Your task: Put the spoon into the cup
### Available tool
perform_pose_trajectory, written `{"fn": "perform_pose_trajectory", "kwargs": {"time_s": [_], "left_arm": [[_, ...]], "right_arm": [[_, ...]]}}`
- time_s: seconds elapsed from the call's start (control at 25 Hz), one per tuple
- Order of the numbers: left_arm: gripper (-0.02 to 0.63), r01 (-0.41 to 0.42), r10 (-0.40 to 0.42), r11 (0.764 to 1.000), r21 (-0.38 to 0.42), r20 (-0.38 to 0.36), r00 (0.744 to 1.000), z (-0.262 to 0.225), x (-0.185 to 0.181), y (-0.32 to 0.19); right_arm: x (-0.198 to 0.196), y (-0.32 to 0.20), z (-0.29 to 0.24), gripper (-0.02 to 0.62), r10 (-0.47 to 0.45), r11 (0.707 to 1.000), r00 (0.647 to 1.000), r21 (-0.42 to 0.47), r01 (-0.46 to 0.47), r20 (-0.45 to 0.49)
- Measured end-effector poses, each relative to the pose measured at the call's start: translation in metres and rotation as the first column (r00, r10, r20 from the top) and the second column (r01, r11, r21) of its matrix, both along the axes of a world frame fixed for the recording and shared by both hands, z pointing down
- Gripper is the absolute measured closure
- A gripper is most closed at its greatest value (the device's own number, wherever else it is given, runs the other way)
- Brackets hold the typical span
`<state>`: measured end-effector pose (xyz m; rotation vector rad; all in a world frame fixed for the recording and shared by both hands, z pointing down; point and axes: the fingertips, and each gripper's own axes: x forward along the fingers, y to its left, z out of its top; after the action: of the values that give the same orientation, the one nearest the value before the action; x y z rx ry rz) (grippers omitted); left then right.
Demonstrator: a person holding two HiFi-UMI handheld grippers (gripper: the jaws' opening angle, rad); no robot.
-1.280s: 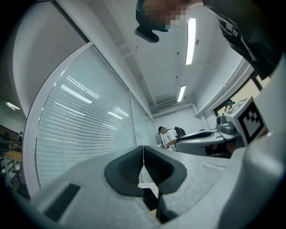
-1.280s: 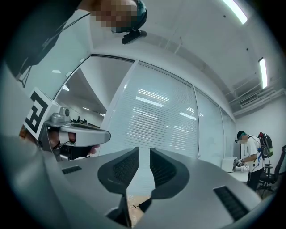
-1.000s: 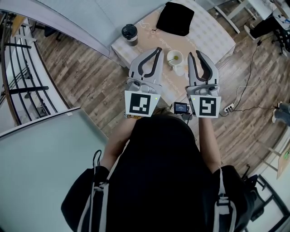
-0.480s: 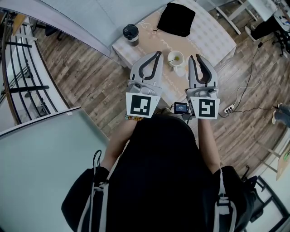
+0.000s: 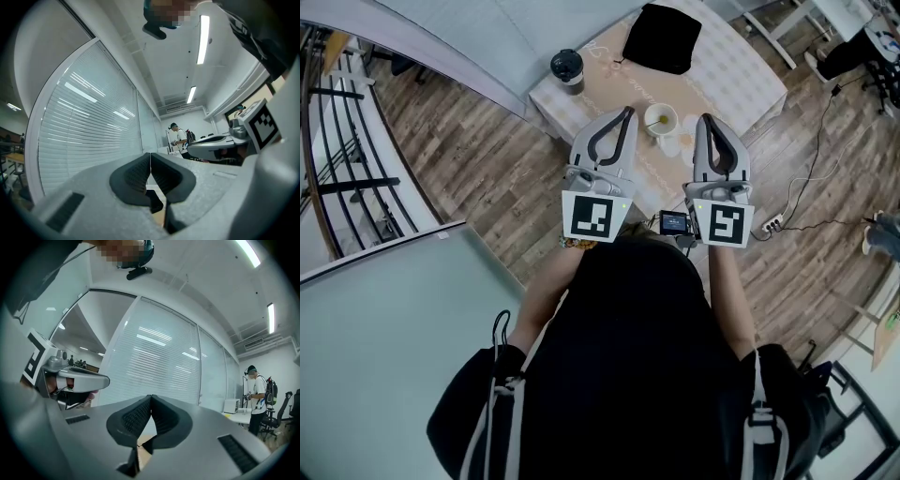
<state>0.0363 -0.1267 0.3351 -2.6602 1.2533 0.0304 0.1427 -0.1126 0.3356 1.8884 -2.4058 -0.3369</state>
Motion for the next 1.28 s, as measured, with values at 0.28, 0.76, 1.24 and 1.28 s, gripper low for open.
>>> {"fn": "perform_pose_trajectory", "kwargs": {"time_s": [0.28, 0.76, 1.24, 1.28], "left_arm": [[0.588, 0.001, -0.002, 1.0, 0.018, 0.014, 1.0, 0.0, 0.0, 0.002], [0.588, -0.02, 0.02, 1.0, -0.022, 0.028, 0.999, 0.016, 0.012, 0.004], [0.588, -0.024, 0.028, 0.997, -0.075, 0.056, 0.998, 0.046, 0.021, -0.004], [0.588, -0.022, 0.027, 0.997, -0.079, 0.062, 0.998, 0.05, 0.021, -0.004]], "right_arm": [[-0.001, 0.001, 0.004, 0.591, -0.012, 1.0, 0.999, 0.001, 0.012, -0.031], [0.014, 0.003, 0.014, 0.591, 0.015, 0.999, 1.0, -0.033, -0.016, -0.006], [0.03, 0.007, 0.028, 0.591, 0.069, 0.99, 0.997, -0.126, -0.065, 0.021], [0.031, 0.008, 0.03, 0.591, 0.065, 0.99, 0.998, -0.13, -0.062, 0.023]]}}
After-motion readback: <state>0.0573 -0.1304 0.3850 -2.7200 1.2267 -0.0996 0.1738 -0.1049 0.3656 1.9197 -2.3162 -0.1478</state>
